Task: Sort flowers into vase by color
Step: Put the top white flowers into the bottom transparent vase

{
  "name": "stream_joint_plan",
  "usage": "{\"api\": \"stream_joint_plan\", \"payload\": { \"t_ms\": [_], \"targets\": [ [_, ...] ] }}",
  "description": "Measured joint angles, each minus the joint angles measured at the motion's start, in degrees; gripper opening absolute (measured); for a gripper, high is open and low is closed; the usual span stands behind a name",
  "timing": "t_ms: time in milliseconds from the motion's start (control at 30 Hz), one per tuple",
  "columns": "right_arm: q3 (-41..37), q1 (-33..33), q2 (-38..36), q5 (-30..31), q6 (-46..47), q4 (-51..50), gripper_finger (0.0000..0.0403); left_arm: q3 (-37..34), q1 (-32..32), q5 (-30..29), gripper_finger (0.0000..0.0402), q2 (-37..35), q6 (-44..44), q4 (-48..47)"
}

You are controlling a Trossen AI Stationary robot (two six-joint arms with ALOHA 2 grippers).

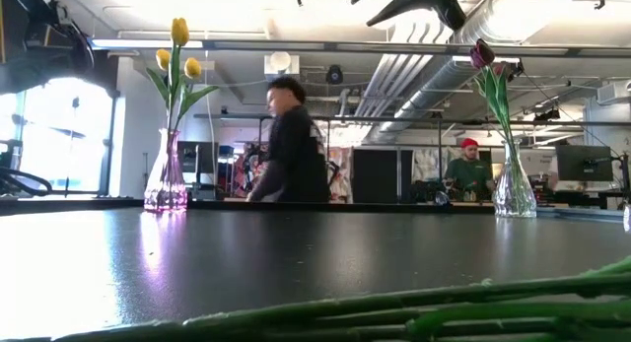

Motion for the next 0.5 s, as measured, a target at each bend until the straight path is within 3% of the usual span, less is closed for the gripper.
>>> {"api": "stream_joint_plan", "payload": {
  "t_ms": [233, 400, 500],
  "targets": [
    [0.0, -0.4, 0.0, 1.0, 0.5, 0.1, 0.0145, 5.1, -0.1, 0.4, 0.0000, -0.2, 6.0, -4.3],
    [0.0, 0.1, 0.0, 1.0, 2.3, -0.3, 0.0145, 7.1, -0.1, 7.1, 0.0000, -0.2, -0.9, -12.7],
    [0.0, 0.8, 0.0, 1.2, 3.0, -1.0, 0.0145, 7.6, -0.1, 14.2, 0.0000, -0.5, -4.6, -13.6]
  ]
}}
